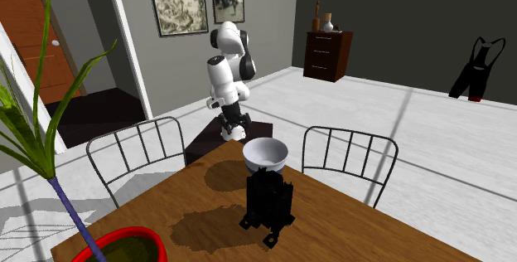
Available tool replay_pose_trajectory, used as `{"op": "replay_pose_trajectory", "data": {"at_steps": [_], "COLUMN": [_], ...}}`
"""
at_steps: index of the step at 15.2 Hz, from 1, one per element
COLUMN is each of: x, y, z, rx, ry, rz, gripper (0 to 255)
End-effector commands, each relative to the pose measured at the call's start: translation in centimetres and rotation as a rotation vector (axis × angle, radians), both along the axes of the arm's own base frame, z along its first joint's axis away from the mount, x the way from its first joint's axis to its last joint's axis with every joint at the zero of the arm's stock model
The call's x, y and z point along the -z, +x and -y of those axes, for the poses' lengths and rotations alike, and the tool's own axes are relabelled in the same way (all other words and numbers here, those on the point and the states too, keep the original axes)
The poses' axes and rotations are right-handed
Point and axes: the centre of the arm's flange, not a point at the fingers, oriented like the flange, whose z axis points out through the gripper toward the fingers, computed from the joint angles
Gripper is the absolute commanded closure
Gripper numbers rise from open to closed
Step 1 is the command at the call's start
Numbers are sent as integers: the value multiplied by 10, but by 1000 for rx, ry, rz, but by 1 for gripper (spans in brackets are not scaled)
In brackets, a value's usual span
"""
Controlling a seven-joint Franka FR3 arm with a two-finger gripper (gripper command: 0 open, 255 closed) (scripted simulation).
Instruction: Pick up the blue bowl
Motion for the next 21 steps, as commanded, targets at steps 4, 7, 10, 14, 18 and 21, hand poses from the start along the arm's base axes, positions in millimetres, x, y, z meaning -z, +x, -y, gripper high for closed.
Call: {"op": "replay_pose_trajectory", "data": {"at_steps": [4, 7, 10, 14, 18, 21], "x": [10, 22, 38, 51, 52, 52], "y": [37, 40, 40, 40, 40, 40], "z": [-44, -47, -47, -47, -47, -47], "rx": [22, 23, 23, 23, 23, 23], "ry": [35, 38, 38, 38, 38, 38], "rz": [44, 47, 47, 47, 47, 47], "gripper": [0, 0, 0, 0, 255, 255]}}
